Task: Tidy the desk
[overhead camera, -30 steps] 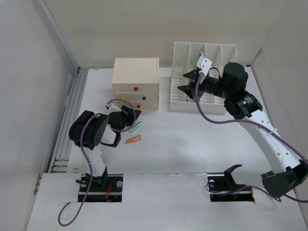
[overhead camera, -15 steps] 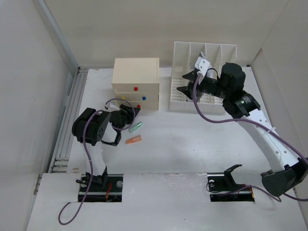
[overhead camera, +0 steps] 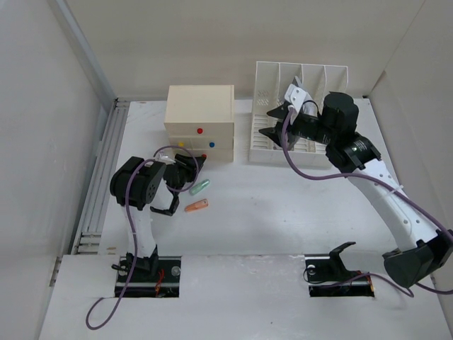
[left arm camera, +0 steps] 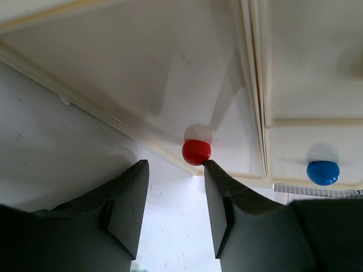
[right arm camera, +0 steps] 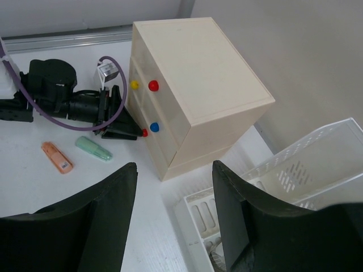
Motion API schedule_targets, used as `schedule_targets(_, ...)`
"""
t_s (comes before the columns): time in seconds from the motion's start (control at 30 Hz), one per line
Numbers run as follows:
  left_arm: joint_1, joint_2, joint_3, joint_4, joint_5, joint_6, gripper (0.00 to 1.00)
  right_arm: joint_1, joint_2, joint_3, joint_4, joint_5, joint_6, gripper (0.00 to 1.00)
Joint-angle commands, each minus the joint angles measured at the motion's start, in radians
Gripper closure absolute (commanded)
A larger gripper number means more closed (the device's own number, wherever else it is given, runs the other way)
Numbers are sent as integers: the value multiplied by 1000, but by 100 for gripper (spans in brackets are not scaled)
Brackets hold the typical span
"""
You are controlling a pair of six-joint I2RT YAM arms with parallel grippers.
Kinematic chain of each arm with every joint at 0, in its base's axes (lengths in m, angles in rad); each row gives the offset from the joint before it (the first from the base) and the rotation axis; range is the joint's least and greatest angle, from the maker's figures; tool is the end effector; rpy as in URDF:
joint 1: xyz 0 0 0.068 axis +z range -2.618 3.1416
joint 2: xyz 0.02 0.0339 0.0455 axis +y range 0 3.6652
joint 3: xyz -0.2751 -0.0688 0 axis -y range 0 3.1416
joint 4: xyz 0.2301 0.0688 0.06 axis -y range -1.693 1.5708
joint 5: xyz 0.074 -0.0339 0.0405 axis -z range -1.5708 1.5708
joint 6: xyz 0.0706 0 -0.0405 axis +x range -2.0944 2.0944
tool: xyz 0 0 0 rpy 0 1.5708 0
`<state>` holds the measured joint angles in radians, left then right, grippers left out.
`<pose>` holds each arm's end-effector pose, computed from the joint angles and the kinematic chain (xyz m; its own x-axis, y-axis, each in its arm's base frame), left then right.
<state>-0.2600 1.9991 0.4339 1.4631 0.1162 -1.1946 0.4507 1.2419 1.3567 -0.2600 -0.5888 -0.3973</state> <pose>0.3254 -0.0950 0.1193 -0.3773 -0.8555 -0.3545 0.0431 0.3661 -0.9296 0.2387 0.1591 0.4406 0.2115 -0.2551 -0.9435 -0.8405 0.4451 -0.3088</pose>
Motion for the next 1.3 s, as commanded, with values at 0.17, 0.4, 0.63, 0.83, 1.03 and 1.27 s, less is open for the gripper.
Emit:
schedule_targets(0.17,8,35,23,476,-53,-11,60,-9,13,2,53,-37,-18,39)
schedule_targets(0.4,8,26,32,465,-95,-30,62,-9,13,2,44,-46,-18,41)
schedule_targets(0.63,8,6,42,474,-116,-49,62,-9,22,2,44,-55,-28,41)
schedule_targets(0.83,8,-13,42,474,-116,-68,61,-9,22,2,44,-65,-28,41)
schedule_targets(1.03,8,-13,42,503,-116,-77,56,-9,31,2,34,-74,-28,41)
schedule_targets(1.27,8,6,52,536,-125,-97,56,-9,41,2,34,-83,-37,41)
